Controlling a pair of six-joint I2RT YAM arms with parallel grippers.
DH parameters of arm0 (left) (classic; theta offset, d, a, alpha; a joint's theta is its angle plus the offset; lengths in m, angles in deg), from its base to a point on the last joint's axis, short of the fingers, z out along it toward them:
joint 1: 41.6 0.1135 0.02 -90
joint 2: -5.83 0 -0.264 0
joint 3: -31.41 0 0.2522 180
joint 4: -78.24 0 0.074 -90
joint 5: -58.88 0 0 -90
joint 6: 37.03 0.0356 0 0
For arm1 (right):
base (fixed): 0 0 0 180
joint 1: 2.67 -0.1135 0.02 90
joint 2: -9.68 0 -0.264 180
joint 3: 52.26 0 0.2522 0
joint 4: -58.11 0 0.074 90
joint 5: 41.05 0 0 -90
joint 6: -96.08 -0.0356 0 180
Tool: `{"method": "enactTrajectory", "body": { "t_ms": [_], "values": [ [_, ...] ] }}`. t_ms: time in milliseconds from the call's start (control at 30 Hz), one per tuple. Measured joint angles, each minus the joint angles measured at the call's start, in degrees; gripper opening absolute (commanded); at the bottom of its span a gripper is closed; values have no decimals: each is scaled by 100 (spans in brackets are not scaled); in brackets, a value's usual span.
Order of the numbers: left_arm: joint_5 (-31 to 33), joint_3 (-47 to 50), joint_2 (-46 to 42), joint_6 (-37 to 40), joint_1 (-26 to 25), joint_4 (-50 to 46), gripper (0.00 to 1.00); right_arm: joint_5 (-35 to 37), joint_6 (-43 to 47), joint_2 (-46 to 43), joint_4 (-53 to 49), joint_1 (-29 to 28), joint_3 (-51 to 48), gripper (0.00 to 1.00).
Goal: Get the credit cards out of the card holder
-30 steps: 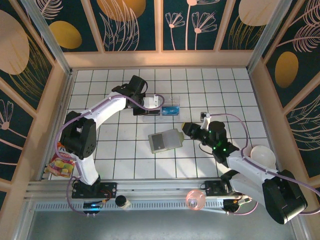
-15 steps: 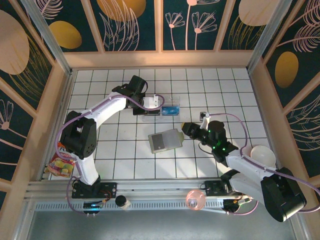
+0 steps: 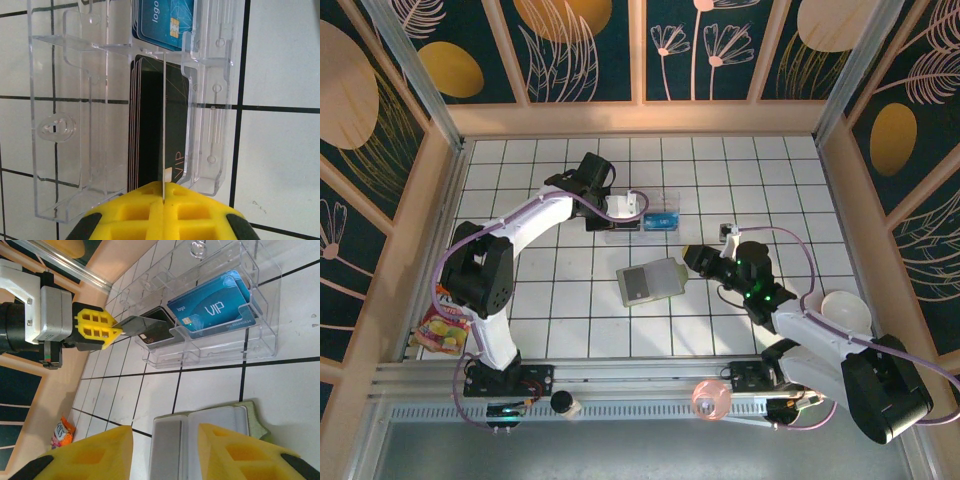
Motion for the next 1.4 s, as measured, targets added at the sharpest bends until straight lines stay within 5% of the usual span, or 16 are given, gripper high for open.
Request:
{"method": "enactTrajectory", "body": {
  "t_ms": [800, 1133, 1400],
  "values": [
    [-44, 258, 63, -76, -9, 474, 0, -63, 0, 85, 26, 37, 59, 39],
    [4, 358, 63, -205, -44, 809, 29, -70, 0, 85, 42, 57, 72, 39],
    [72, 682, -44, -387, -44, 1305, 32, -109, 0, 85, 42, 63, 72, 40]
  ]
}}
